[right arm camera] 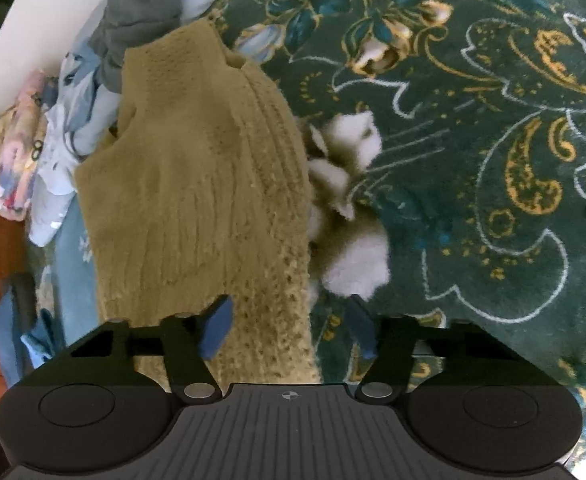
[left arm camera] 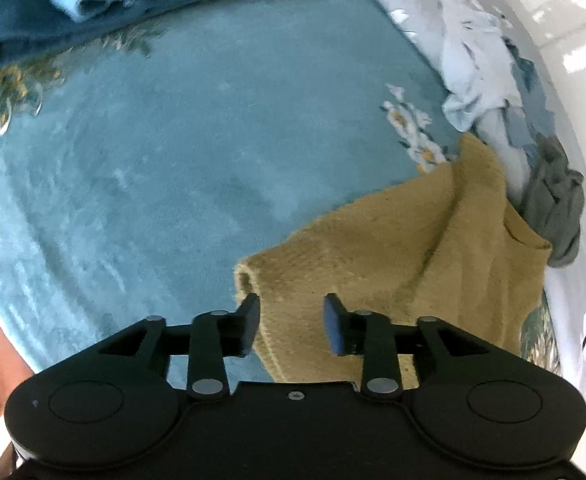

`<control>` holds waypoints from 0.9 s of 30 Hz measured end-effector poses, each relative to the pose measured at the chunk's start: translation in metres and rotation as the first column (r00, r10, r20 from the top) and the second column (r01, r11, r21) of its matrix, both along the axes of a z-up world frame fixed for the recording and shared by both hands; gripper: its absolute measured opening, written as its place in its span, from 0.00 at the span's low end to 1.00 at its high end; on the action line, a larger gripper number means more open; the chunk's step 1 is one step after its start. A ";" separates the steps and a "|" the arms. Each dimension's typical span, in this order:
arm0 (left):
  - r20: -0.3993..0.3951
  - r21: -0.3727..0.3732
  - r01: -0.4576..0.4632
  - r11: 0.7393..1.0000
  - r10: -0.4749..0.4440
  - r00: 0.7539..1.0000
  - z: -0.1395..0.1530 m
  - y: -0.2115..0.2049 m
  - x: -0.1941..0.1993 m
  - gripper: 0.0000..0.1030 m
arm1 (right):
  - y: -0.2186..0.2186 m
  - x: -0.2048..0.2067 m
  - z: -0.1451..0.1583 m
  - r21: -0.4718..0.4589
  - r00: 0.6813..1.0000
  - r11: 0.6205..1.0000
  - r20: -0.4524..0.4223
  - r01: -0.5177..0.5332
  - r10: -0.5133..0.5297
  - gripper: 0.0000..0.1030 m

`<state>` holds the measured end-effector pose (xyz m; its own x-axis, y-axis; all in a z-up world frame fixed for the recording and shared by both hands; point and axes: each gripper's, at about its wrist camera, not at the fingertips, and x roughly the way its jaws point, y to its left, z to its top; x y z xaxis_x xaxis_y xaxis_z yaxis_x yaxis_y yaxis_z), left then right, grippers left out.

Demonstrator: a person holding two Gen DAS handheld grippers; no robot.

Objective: Fold clothes

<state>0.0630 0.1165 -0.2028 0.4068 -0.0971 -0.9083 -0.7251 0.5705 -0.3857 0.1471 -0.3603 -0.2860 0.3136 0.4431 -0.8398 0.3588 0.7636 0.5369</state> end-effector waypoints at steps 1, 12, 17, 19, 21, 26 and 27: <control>0.006 0.011 0.029 1.000 -0.029 1.000 0.005 -0.004 0.005 0.37 | -0.001 0.000 -0.001 0.012 1.000 1.000 -0.002 0.008 -0.008 0.58; 0.018 0.105 0.717 0.690 -0.722 0.692 0.010 -0.192 0.067 0.51 | -0.043 -0.028 -0.009 0.025 0.979 0.979 -0.032 0.200 -0.199 0.65; -0.004 0.125 0.888 0.443 -0.894 0.447 -0.008 -0.292 0.081 0.54 | -0.064 -0.038 -0.002 0.001 0.973 0.973 -0.007 0.229 -0.229 0.72; -0.020 0.136 0.907 0.398 -0.914 0.404 -0.018 -0.316 0.083 0.55 | -0.072 -0.042 0.000 -0.003 0.971 0.971 -0.001 0.241 -0.241 0.74; -0.055 0.150 0.918 0.367 -0.924 0.378 -0.028 -0.336 0.086 0.56 | -0.080 -0.046 0.001 0.000 0.967 0.967 0.001 0.256 -0.256 0.74; -0.202 0.225 0.937 0.267 -0.928 0.313 -0.052 -0.371 0.089 0.54 | -0.096 -0.055 -0.005 0.009 0.956 0.956 -0.015 0.294 -0.294 0.79; -0.228 0.237 0.938 0.252 -0.924 0.306 -0.054 -0.374 0.090 0.53 | -0.098 -0.056 -0.006 0.012 0.954 0.954 -0.019 0.298 -0.298 0.79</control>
